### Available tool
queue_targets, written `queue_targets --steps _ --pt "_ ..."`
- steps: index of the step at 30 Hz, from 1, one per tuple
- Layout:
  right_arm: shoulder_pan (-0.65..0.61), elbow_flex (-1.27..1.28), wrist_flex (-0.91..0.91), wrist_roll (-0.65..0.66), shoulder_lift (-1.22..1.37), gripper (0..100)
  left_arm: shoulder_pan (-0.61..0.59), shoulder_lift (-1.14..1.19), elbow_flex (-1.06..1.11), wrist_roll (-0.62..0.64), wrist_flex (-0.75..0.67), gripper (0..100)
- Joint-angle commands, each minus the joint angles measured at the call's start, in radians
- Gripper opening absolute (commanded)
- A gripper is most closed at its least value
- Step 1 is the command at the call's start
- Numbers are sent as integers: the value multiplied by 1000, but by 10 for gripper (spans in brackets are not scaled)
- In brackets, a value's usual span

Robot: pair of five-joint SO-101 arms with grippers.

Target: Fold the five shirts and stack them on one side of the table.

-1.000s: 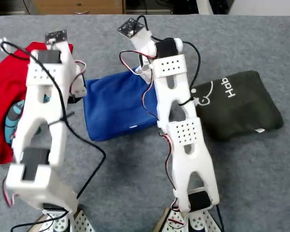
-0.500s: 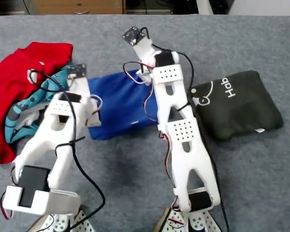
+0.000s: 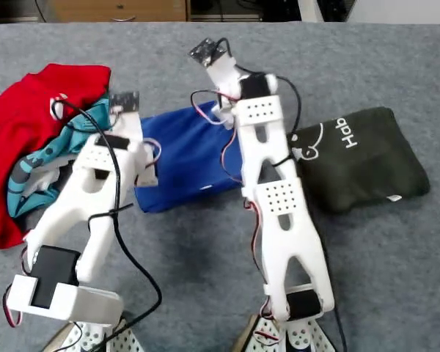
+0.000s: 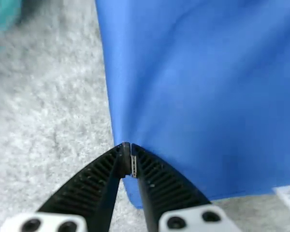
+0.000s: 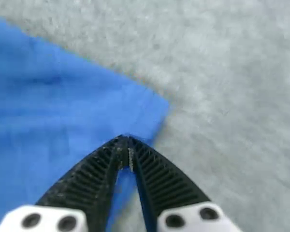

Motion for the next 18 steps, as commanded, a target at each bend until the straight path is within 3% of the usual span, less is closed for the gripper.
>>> queue_targets --steps 1,4,9,12,18 --pt "25 -48 94 -5 -231 5 -15 -7 -189 0 66 22" --pt "27 -44 173 17 -338 5 -68 8 -278 3 3 24" --pt "39 105 180 21 -513 5 -110 133 -282 5 -288 21" --pt "33 394 180 21 -673 5 -115 246 -302 5 -368 21" --pt "18 1046 94 29 -955 5 -117 423 -393 32 -359 20"
